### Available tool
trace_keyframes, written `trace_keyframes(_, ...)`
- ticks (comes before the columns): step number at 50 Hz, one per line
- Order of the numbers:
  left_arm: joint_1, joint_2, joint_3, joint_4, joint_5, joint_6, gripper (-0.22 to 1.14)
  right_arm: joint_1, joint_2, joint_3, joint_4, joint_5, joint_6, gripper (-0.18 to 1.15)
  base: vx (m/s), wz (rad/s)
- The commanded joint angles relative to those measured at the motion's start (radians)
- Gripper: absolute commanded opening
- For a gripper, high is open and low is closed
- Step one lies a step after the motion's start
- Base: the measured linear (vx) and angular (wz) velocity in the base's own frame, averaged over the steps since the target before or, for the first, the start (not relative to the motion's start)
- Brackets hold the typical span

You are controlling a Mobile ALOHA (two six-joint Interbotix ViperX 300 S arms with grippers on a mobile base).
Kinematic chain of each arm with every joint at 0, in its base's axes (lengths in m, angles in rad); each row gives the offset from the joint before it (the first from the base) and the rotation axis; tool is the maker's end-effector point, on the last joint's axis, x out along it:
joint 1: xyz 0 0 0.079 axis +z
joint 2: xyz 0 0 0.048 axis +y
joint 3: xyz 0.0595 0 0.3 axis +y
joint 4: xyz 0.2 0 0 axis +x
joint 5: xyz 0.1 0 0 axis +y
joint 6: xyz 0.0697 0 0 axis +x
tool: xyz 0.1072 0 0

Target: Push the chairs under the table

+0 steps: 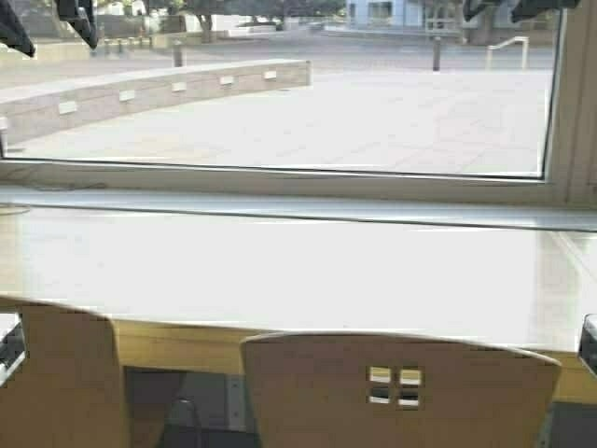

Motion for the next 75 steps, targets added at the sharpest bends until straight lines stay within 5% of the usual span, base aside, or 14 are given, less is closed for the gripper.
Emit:
trace_keyframes(1,0.003,-0.018,0.003,0.055,-0.075,0.002,0.99,-0.029,-0.064,0.028,-0.003,-0.017,0.006,0.9,-0.05,0.53)
trace_keyframes(27,0.003,-0.035,0.031,0.058,-0.123,-0.006,0.99,-0.029,-0.091,0.044,0.005,-0.043,0.005,0.9,-0.14,0.5)
trace_keyframes(75,0.003,-0.043,0.04,0.057,-0.173,-0.009,0.99,-0.029,-0.044,0.014,0.015,-0.107,0.006,0.9,-0.33,0.11)
